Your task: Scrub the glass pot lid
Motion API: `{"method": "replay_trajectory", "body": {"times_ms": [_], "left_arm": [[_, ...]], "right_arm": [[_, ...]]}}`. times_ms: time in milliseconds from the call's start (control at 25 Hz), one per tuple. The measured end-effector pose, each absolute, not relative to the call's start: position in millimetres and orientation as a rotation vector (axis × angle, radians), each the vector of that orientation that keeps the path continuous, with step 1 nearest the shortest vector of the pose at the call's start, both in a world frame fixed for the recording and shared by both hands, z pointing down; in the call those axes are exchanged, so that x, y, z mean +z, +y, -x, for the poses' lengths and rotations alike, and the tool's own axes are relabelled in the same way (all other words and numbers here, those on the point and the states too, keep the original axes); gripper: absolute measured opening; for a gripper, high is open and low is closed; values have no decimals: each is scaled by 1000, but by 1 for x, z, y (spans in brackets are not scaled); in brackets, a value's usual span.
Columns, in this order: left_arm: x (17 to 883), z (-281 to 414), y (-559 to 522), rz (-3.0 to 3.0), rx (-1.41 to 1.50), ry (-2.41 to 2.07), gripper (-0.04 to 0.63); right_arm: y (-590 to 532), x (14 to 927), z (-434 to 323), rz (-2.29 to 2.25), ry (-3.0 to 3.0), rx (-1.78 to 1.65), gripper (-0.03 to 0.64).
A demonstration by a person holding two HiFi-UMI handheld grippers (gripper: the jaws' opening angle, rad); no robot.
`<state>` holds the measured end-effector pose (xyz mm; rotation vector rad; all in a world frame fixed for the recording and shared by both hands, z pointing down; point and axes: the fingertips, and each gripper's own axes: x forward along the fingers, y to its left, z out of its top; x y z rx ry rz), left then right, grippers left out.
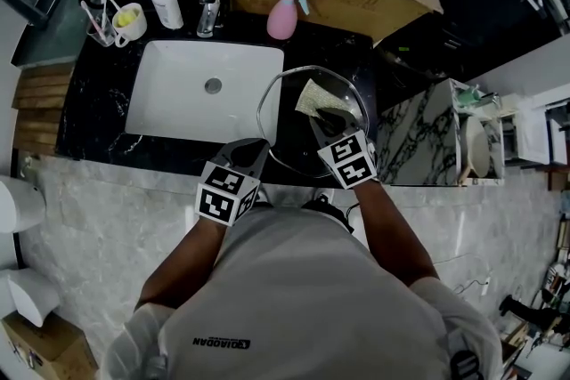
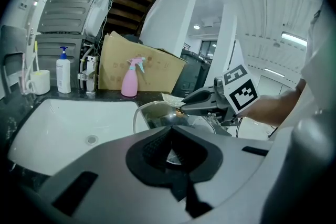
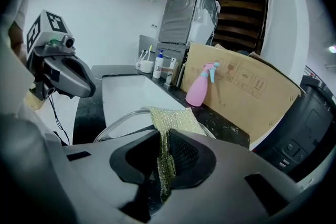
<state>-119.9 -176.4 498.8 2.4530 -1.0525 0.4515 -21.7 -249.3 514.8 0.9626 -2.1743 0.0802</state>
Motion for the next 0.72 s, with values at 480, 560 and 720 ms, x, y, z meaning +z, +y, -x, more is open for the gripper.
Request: {"method": "replay_trajectory", "body": {"times_ms": [480,560,720], "left_arm": [[496,118,-174,-2455,446,-1058,15],[496,118,-174,-2455,448,-1057,15],[496,119,-174,-2458,450,-1060,15]], "right_arm": [[-234,515,36,-884,-2196,61,77],[-231,515,39,-861,-2202,60,75],[-224,514,46,-806,-2201,30,75]]}}
